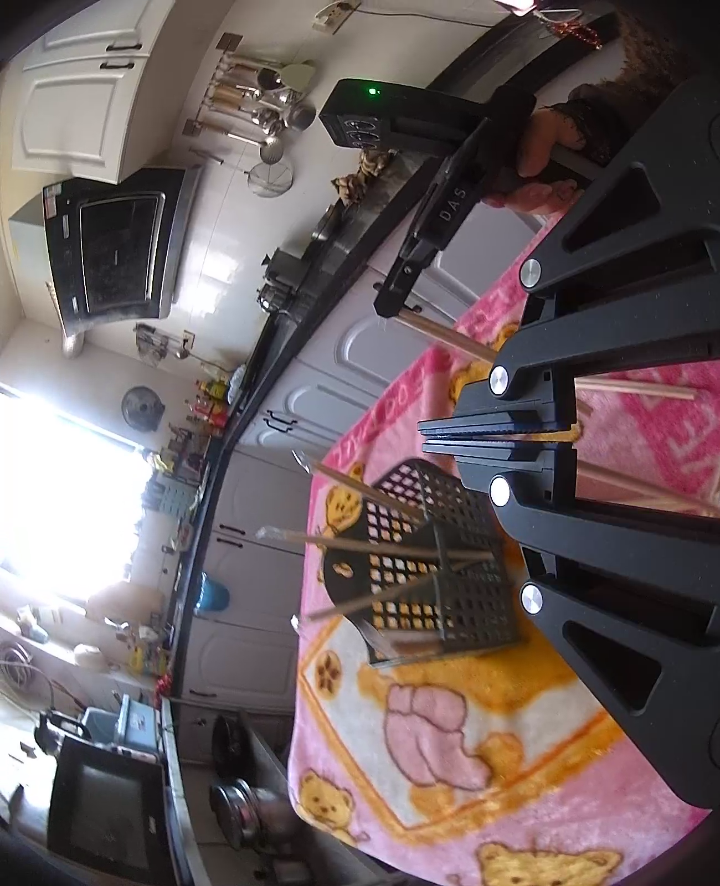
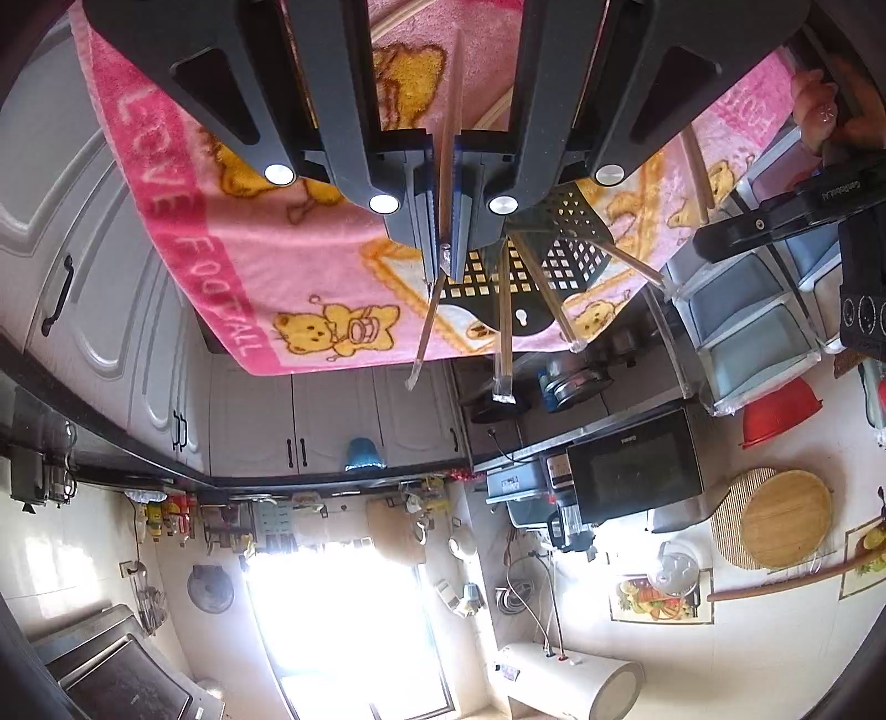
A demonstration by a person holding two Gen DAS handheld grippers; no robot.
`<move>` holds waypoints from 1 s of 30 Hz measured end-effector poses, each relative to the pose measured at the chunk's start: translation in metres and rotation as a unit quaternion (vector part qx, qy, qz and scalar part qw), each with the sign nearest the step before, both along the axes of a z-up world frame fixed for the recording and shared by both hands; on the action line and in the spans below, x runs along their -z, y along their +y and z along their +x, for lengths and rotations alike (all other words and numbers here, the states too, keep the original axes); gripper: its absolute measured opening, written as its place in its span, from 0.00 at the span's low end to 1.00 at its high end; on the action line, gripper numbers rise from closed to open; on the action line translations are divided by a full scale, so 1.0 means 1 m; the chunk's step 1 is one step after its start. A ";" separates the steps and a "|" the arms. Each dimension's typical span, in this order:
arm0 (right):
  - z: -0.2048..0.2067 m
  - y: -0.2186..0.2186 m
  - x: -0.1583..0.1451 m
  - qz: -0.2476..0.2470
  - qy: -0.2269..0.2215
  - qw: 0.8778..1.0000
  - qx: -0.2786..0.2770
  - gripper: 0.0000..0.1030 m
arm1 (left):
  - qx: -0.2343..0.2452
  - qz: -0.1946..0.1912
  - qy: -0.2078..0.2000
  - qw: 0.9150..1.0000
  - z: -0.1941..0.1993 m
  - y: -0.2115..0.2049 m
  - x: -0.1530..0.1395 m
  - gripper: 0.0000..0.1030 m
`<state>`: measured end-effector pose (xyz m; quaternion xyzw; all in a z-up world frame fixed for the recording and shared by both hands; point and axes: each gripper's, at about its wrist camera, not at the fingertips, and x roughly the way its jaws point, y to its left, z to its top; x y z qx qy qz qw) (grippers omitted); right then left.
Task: Organize utensils
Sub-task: 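Lift both held chopsticks and lower them upright into the green basket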
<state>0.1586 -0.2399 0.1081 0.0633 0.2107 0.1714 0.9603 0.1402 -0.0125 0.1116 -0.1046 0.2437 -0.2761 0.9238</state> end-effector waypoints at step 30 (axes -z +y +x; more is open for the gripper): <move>0.002 0.018 -0.057 -0.008 -0.066 0.998 -0.021 0.04 | -0.019 0.000 -0.103 0.994 0.038 -0.012 -0.087 0.00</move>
